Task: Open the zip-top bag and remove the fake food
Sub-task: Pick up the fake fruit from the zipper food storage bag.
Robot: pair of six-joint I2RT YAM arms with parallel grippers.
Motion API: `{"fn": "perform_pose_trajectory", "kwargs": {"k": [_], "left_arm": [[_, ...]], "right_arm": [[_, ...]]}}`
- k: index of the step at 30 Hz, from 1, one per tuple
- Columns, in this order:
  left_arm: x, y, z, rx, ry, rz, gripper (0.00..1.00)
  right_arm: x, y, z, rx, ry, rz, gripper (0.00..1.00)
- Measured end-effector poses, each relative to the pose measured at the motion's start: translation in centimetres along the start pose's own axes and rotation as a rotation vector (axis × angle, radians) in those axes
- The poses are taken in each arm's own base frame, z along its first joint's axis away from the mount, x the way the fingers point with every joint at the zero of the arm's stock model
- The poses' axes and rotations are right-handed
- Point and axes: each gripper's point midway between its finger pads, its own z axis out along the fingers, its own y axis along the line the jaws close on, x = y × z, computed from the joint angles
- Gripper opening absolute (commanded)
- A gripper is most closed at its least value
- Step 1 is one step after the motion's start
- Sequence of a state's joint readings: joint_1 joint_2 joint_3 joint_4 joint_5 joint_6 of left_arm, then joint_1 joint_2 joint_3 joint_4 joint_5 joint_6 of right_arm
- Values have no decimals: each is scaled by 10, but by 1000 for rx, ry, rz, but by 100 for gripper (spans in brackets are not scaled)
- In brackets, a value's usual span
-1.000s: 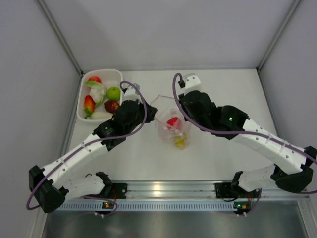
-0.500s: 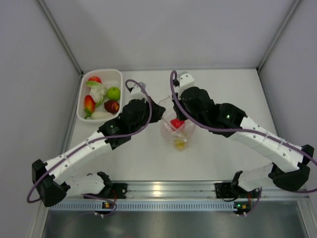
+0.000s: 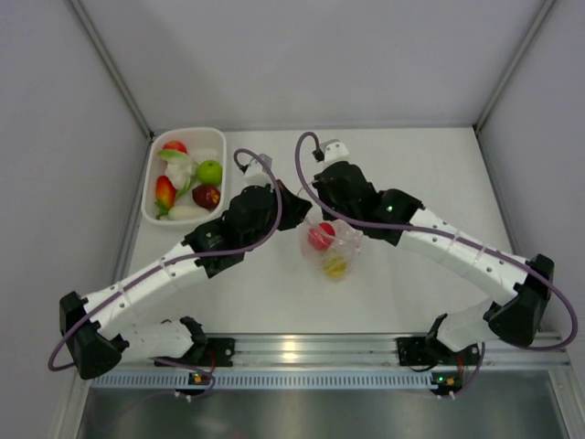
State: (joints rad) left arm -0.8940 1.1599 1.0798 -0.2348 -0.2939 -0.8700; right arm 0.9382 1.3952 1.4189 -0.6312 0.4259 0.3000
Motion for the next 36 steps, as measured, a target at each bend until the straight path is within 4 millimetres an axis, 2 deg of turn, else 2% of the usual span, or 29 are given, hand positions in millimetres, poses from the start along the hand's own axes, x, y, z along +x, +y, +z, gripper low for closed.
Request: {"fn": "perform_pose_trajectory", "kwargs": {"k": [7, 13, 19, 23, 26, 28, 31, 34, 36], "left_arm": [[8, -4, -3, 8, 10, -89, 0], [9, 16, -12, -33, -35, -167, 0], [0, 39, -31, -63, -120, -223, 0], [0, 48, -35, -77, -144, -237, 0], [2, 53, -35, -89, -145, -234, 0], [5, 56, -34, -96, -141, -231, 0], [8, 60, -33, -105, -138, -226, 0], [10, 63, -32, -112, -135, -222, 0], [11, 65, -32, -118, -136, -216, 0]], "right_arm": [[22, 8, 37, 31, 18, 40, 11], [54, 11, 58, 27, 52, 21, 11], [79, 24, 77, -32, 98, -20, 11], [103, 35, 91, -77, 154, -37, 11], [120, 39, 98, -102, 189, -46, 15], [124, 40, 100, -111, 196, -51, 17], [126, 42, 104, -123, 197, -59, 33], [130, 44, 107, -131, 206, -71, 37], [135, 45, 110, -134, 218, -74, 43]]}}
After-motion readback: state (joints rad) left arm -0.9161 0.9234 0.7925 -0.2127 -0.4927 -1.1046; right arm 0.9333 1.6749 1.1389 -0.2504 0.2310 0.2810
